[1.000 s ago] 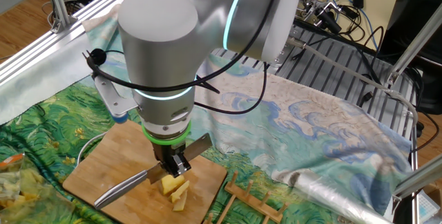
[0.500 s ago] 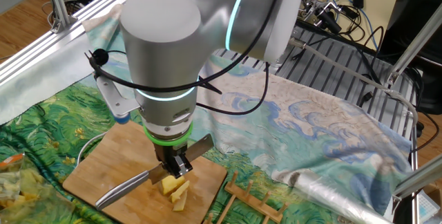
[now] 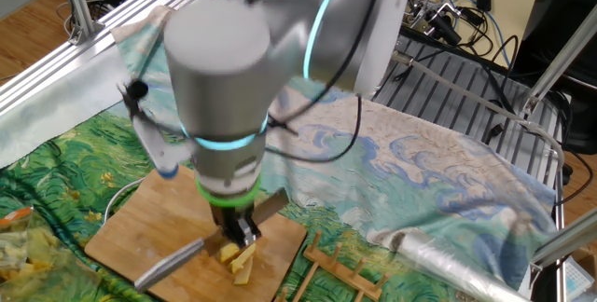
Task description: Chop the potatoes
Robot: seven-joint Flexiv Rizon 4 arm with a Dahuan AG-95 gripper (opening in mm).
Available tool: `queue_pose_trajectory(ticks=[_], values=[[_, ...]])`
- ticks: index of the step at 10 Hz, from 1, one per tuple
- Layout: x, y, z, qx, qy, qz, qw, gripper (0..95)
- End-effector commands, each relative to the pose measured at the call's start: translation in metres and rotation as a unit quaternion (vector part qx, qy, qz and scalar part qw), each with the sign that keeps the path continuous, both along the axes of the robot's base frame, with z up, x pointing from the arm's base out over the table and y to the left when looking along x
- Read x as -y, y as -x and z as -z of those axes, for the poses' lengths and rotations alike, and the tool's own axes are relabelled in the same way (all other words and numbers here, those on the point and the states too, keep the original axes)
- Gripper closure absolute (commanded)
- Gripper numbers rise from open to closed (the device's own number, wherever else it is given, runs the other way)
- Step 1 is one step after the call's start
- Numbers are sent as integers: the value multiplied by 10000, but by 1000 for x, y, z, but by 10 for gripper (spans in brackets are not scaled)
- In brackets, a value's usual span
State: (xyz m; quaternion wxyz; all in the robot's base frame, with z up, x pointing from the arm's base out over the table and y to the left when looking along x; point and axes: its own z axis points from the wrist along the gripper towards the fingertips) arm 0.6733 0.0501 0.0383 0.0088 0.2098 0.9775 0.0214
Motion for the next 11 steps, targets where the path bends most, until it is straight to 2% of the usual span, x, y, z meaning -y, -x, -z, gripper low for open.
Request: queue_pose_trajectory(ticks=[1,2,3,6,7,8,9,11], values=[[-7,-5,41,153,177,67,9997,950],[-6,-4,36,49,253,38,9997,950],[-5,-3,32,28,250,30,9997,950],[-3,-7,30,30,17,37,10000,950],[-4,-7,30,27,18,18,10000,950],[-6,-5,25,-105,37,10,9999,950],[-8,-2,19,-132,24,53,9999,950],[-9,0,16,-97,31,80,9999,950]])
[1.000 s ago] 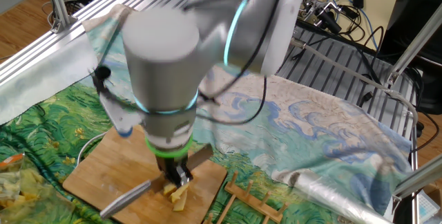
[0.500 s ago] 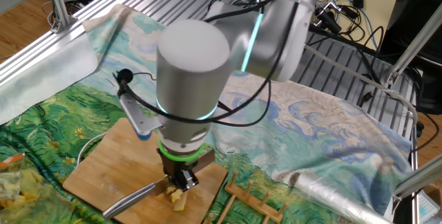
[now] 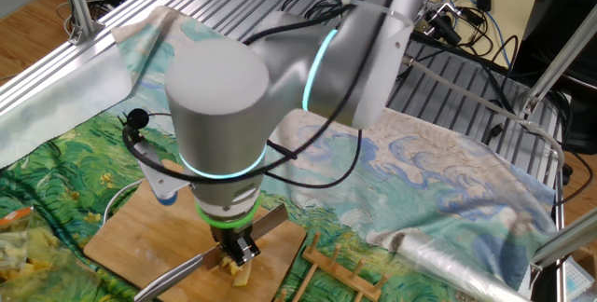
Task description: Chop the potatoes
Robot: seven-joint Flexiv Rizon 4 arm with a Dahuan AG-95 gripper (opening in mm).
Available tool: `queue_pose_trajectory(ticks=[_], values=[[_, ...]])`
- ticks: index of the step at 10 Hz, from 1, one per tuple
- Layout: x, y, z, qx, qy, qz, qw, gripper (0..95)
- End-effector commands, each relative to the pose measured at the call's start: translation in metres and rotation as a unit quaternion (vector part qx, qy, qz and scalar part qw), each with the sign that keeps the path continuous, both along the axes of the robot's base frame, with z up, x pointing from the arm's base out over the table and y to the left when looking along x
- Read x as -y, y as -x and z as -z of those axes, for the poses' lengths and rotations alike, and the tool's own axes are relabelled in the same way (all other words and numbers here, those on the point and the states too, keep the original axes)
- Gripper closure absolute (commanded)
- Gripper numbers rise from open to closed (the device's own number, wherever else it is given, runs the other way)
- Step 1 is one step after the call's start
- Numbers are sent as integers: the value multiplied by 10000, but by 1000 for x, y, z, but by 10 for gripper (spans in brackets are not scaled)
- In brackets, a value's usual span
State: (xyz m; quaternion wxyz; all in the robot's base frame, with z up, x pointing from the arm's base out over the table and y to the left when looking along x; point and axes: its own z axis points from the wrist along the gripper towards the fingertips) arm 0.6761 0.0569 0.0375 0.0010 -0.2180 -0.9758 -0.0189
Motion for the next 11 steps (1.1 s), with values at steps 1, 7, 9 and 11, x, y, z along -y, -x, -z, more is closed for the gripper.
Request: queue_pose_trajectory(ticks=[1,7,9,11], values=[[-1,0,18,21,26,-22,10000,950],[-1,-1,13,-111,44,-52,9999,950],[2,2,1,-165,20,-55,9998,950],[0,2,-7,-192,108,-85,9997,950]])
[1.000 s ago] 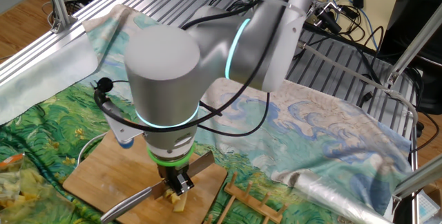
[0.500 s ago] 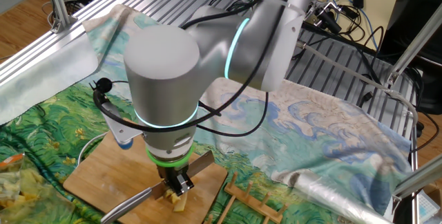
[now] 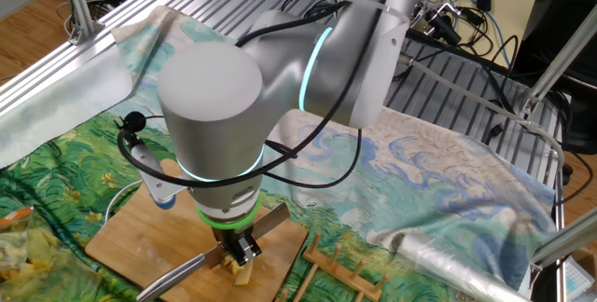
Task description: Chop the potatoes
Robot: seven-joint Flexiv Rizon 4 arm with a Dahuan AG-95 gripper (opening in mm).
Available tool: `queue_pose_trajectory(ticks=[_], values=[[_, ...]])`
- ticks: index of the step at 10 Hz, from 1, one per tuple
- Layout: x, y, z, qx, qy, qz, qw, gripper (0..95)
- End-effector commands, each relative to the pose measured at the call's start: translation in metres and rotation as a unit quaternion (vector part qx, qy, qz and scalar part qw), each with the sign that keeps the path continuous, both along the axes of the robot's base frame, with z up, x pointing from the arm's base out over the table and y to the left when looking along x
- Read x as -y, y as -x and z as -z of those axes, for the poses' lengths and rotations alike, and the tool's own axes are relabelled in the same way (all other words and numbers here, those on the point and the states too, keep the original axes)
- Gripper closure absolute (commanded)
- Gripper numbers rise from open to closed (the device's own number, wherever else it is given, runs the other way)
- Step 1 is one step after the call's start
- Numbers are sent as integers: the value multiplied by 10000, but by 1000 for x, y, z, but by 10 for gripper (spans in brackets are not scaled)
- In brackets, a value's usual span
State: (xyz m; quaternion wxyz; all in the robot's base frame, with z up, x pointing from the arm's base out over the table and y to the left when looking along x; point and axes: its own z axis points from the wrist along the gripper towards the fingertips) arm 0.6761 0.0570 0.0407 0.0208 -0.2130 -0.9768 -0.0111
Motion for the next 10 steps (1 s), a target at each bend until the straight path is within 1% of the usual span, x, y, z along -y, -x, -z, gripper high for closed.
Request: queue_pose_trajectory(ticks=[1,3,4,6,8,9,10], values=[[0,2,-4,20,111,-46,9999,950],[1,3,-6,15,171,-114,9998,950],[2,3,-7,17,255,-228,9994,950],[4,3,-9,15,287,-333,9990,950],[4,3,-9,44,281,-303,9991,950],[4,3,-9,46,252,-232,9994,950],[4,3,-9,59,174,-154,9997,950]])
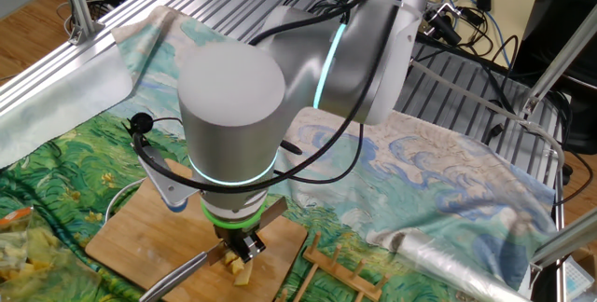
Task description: Chop the potatoes
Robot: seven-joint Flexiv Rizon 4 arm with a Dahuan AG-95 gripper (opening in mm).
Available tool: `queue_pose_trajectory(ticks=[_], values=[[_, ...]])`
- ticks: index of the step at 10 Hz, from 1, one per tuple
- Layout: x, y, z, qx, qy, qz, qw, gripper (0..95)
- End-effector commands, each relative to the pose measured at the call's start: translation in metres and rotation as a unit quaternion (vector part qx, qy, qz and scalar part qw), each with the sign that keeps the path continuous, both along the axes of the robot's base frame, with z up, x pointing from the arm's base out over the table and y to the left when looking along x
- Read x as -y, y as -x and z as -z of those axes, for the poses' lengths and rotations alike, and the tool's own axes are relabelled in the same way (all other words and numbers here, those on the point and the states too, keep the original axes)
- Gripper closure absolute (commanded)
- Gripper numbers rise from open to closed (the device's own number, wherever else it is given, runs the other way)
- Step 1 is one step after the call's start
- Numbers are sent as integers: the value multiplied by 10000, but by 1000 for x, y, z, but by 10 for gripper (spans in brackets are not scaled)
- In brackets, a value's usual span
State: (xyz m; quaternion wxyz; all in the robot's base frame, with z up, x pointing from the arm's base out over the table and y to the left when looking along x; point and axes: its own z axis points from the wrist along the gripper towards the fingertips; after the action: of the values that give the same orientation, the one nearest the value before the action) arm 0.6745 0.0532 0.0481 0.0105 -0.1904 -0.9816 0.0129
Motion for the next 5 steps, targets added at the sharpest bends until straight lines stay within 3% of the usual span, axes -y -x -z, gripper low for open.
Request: queue_pose_trajectory(ticks=[1,2,3,5], values=[[-1,2,8,45,-264,179,9995,950],[-4,2,30,240,-320,215,9990,950],[-9,0,54,418,-216,201,9987,950],[-7,2,45,193,-120,138,9996,950]])
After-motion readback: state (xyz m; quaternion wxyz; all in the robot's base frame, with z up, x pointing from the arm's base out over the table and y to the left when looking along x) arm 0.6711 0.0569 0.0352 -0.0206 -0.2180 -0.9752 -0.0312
